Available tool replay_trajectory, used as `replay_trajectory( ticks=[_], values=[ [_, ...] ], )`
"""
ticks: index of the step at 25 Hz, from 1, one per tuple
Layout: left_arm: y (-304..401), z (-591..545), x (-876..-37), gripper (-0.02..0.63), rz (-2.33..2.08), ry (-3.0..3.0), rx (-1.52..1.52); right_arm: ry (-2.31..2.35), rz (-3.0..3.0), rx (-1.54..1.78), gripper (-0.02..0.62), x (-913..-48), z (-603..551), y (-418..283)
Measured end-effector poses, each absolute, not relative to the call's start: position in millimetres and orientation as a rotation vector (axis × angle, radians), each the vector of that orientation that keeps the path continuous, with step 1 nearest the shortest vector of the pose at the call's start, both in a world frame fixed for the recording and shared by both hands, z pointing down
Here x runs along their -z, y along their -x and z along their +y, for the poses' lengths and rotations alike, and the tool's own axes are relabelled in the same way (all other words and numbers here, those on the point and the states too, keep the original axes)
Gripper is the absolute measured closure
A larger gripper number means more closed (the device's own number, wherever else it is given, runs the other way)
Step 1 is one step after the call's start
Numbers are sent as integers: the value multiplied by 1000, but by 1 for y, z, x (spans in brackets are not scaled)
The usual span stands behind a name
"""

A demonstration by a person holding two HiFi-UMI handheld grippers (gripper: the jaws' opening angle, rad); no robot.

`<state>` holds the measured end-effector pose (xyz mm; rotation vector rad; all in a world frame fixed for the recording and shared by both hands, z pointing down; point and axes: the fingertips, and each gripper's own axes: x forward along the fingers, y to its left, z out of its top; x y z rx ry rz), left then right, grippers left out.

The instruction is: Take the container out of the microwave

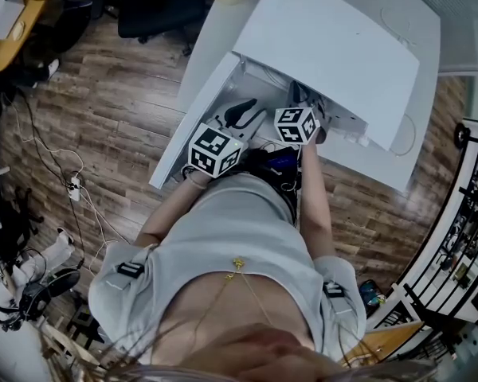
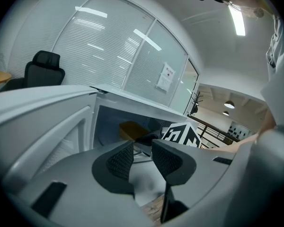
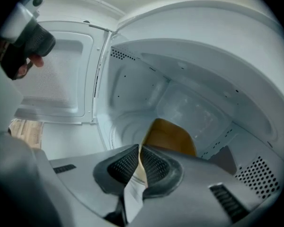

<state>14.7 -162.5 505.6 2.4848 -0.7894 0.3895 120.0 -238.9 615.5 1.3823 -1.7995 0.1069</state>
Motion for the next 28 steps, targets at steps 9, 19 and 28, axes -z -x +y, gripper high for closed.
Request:
replay_trajectory(
  ticks=[9, 19, 28],
  values=[
    [-21, -159, -511, 482, -797, -2477, -404, -1377, -1824, -122, 560, -613, -227, -122],
    [-33, -159, -516, 482, -841, -2464, -423, -1349, -1860, -116, 560, -610, -210, -129],
    [-39, -148, -515, 482, -895, -2448, -409, -1300, -1903, -97, 560, -609, -196, -124]
  ],
)
